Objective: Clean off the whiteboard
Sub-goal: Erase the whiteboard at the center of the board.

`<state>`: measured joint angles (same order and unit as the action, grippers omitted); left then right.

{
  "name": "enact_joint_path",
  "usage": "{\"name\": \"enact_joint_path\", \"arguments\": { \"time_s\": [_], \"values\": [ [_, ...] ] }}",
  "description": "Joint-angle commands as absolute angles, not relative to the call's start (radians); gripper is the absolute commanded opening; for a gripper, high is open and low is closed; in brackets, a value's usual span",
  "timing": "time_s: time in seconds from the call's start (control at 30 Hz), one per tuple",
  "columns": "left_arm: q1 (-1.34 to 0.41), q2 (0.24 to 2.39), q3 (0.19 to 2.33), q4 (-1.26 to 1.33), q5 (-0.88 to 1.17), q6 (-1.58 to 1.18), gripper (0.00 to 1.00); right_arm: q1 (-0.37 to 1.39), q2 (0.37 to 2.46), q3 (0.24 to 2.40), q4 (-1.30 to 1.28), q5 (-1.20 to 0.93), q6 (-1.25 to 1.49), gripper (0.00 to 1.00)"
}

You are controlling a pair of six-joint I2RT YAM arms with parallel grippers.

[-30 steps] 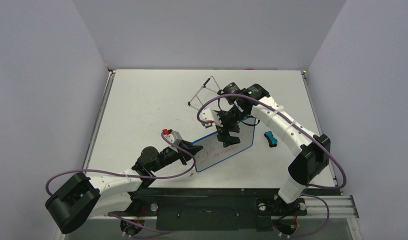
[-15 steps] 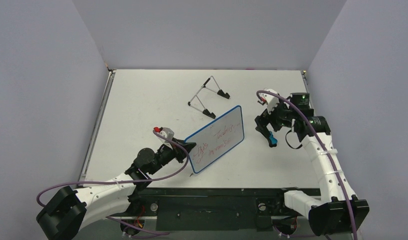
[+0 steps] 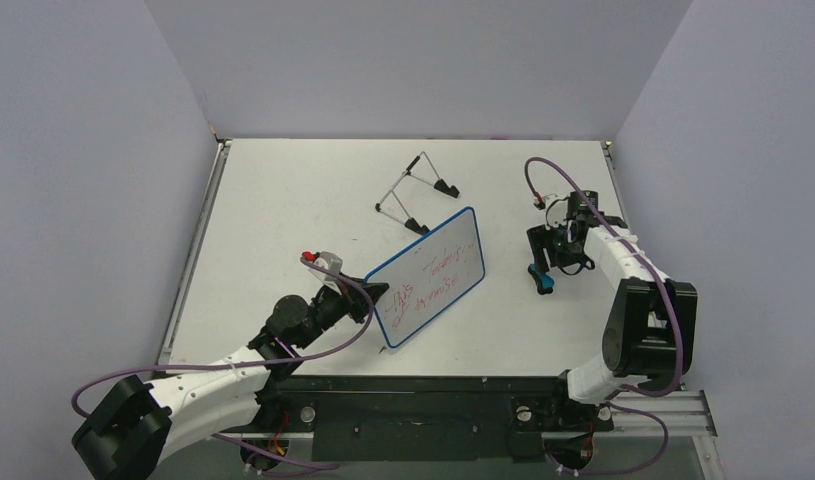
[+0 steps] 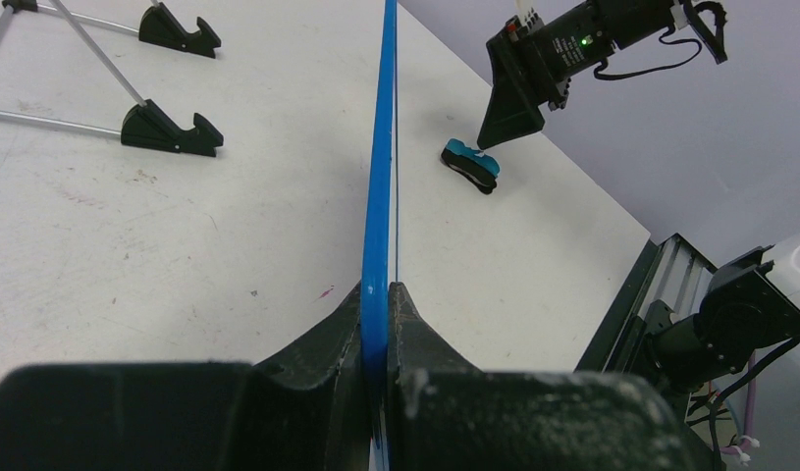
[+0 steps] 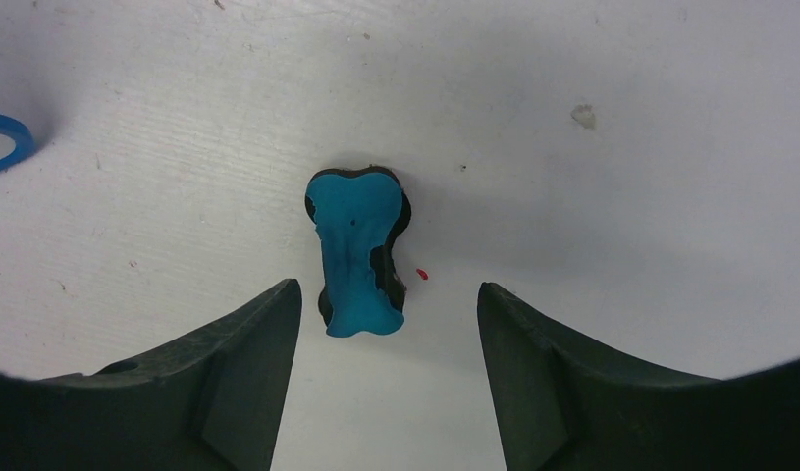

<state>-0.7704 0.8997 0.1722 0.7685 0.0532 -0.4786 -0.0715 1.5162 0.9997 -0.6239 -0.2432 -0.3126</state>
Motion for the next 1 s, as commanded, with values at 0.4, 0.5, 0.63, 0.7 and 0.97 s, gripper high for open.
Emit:
{"name": "enact_joint_path", "arguments": {
  "time_s": [0.4,0.5,0.63,0.7,0.97],
  "values": [
    [-0.764,0.896,0.158,0.846,0.069,-0.503,0.0,-0.06,1.705,1.086,-0.688,-0.271,-0.317,0.47],
    [-0.763,0.896,0.156,0.851,0.07,-0.512,0.0,-0.056,1.712,1.093,-0.691,-0.278,-0.322,0.26],
    [-0.763,0.906,0.145,0.872,0.066,-0.536,0.0,-0.054,1.677,1.087,-0.706,-0.342,-0.366,0.04],
    [-0.763,0.919,0.135,0.895,0.061,-0.561,0.0,-0.051,1.626,1.073,-0.719,-0.409,-0.404,0.0],
    [-0.757,1.054,0.171,0.958,0.046,-0.745,0.0,0.289,1.221,0.964,-0.846,-0.705,-0.829,0.0]
  ]
}}
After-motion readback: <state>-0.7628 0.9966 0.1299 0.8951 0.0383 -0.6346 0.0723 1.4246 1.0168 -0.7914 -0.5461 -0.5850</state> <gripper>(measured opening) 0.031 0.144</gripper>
